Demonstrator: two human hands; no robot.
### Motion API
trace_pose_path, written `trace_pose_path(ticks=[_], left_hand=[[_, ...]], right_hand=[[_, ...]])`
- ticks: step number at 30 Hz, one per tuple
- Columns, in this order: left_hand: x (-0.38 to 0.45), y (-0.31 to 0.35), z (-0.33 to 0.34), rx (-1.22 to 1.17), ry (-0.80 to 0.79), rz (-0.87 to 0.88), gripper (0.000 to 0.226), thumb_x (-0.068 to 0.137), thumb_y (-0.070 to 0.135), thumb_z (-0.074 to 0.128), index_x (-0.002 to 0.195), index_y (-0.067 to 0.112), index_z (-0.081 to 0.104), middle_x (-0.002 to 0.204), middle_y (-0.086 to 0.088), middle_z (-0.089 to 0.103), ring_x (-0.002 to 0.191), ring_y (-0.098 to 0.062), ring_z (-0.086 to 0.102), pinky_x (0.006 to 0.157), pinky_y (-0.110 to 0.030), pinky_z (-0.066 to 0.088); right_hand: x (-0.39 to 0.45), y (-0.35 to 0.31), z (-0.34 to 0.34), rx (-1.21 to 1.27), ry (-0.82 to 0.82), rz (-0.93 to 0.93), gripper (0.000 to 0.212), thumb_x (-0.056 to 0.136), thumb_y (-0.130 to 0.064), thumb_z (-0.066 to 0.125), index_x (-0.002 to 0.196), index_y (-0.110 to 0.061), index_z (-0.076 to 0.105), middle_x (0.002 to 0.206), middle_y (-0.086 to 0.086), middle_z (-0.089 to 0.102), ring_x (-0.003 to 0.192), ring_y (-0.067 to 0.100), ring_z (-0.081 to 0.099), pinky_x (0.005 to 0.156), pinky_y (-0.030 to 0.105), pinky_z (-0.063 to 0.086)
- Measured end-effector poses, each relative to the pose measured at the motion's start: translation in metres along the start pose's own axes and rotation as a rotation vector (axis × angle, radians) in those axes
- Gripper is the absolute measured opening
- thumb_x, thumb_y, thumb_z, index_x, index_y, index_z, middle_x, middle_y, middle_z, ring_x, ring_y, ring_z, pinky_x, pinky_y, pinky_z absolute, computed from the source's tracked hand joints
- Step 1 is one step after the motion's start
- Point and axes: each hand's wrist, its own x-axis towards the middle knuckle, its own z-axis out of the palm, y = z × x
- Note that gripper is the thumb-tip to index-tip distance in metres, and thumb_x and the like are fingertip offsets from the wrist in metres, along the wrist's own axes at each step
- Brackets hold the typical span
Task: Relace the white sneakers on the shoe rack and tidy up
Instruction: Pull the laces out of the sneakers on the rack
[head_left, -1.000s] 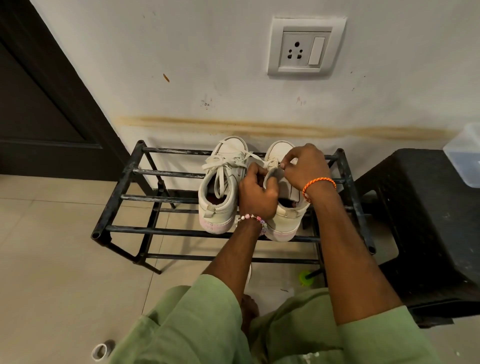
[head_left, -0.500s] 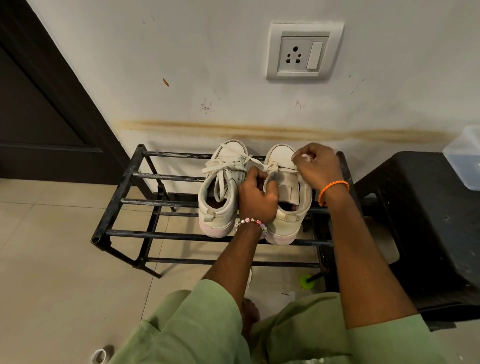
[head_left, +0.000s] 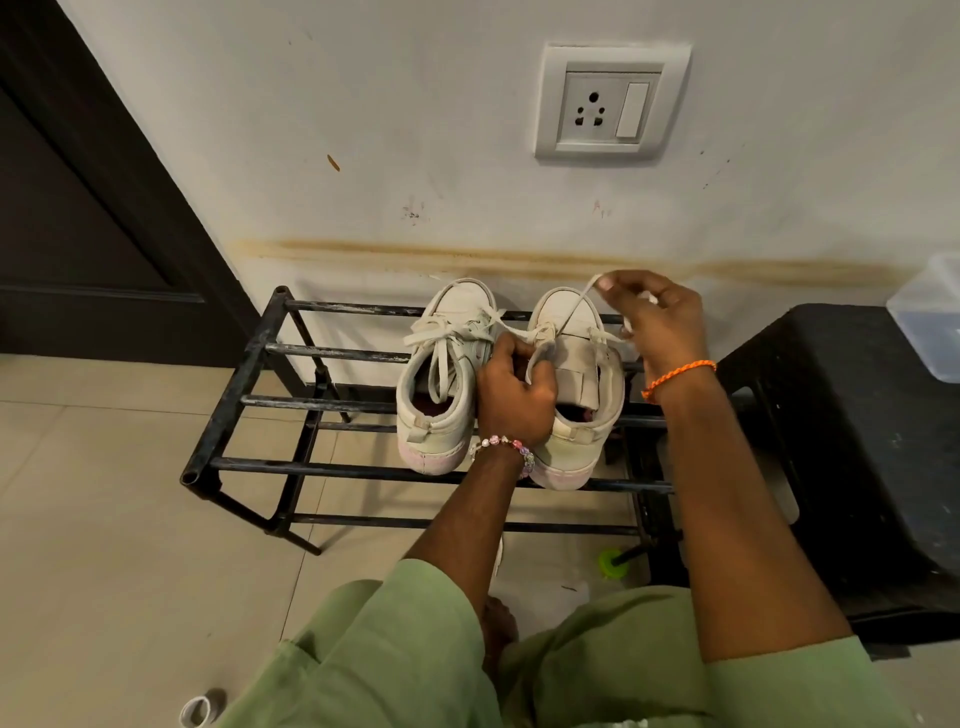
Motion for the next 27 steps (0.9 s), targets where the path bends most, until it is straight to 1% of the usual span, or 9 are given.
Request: trace_pose_path(ticks=[4,6,8,11,14,17,22,24,27], left_hand=[[0.0,-0.002,0.001,0.003,-0.002,-0.012,0.012,0.08,0.019,0.056,0.077,0.009,0.05,0.06,0.007,0.047,0.049,-0.002,0.042,0.048,-0.022,0.038],[0.0,-0.001,0.001,0.008,0.002,0.002,0.012,0.08,0.018,0.056,0.076,0.009,0.05,0.06,0.007,0.047,0.05,-0.002,0.044,0.049,-0.019,0.037],[0.0,0.001,0.001,0.004,0.008,0.01,0.011,0.079,0.017,0.056,0.075,0.009,0.049,0.06,0.008,0.047,0.05,0.0,0.045,0.049,-0.017,0.036],[0.001,0.001,0.002,0.003,0.008,-0.004,0.009,0.076,0.018,0.054,0.074,0.012,0.048,0.058,0.008,0.047,0.048,-0.002,0.043,0.048,-0.02,0.036],[0.001,-0.001,0.002,-0.003,-0.002,-0.011,0.006,0.075,0.016,0.053,0.073,0.015,0.047,0.058,0.008,0.046,0.047,-0.003,0.04,0.048,-0.021,0.036],[0.001,-0.001,0.001,-0.004,0.001,-0.007,0.006,0.075,0.015,0.052,0.074,0.011,0.048,0.058,0.007,0.046,0.048,-0.003,0.04,0.049,-0.021,0.036],[0.001,0.001,0.0,-0.003,0.001,-0.007,0.008,0.076,0.017,0.053,0.074,0.01,0.049,0.057,0.007,0.046,0.046,-0.003,0.04,0.046,-0.022,0.035],[0.001,0.002,0.001,-0.003,0.003,-0.01,0.01,0.077,0.018,0.054,0.074,0.01,0.048,0.057,0.007,0.046,0.046,-0.002,0.04,0.047,-0.022,0.035],[0.001,0.001,-0.001,-0.004,-0.008,-0.012,0.011,0.082,0.007,0.057,0.076,0.008,0.048,0.059,0.006,0.045,0.047,-0.002,0.041,0.046,-0.019,0.035]], right_hand=[[0.001,-0.009,0.0,0.556,0.032,0.203,0.022,0.093,-0.005,0.051,0.075,-0.018,0.053,0.067,-0.004,0.068,0.068,0.013,0.06,0.052,0.022,0.045],[0.003,-0.005,0.003,0.564,0.038,0.296,0.022,0.095,-0.006,0.043,0.075,-0.015,0.048,0.055,-0.001,0.063,0.054,0.014,0.059,0.053,0.024,0.044],[0.005,0.003,0.006,0.135,0.083,0.216,0.019,0.091,-0.009,0.046,0.074,-0.013,0.052,0.055,-0.002,0.058,0.052,0.014,0.053,0.058,0.027,0.041],[0.001,0.015,0.011,-0.557,0.004,-0.062,0.015,0.089,-0.02,0.059,0.09,-0.008,0.067,0.095,0.01,0.069,0.087,0.024,0.061,0.077,0.026,0.042],[-0.002,0.017,0.017,-0.853,-0.167,-0.101,0.021,0.086,-0.025,0.065,0.096,-0.008,0.073,0.108,0.015,0.068,0.101,0.029,0.061,0.079,0.026,0.043],[-0.001,0.018,0.019,-0.934,-0.189,-0.105,0.017,0.086,-0.021,0.065,0.095,-0.009,0.074,0.109,0.018,0.066,0.103,0.031,0.059,0.082,0.031,0.046],[0.003,0.026,0.016,-0.728,-0.151,-0.055,0.015,0.087,-0.016,0.059,0.092,-0.006,0.069,0.106,0.012,0.057,0.095,0.021,0.054,0.08,0.023,0.039],[0.007,0.029,0.018,-0.45,-0.032,0.026,0.015,0.089,-0.011,0.051,0.085,-0.006,0.063,0.105,0.012,0.057,0.088,0.018,0.054,0.073,0.021,0.042],[0.011,0.024,0.017,0.109,0.176,0.256,0.016,0.086,-0.012,0.049,0.071,-0.012,0.053,0.081,0.006,0.054,0.069,0.016,0.05,0.047,0.015,0.041]])
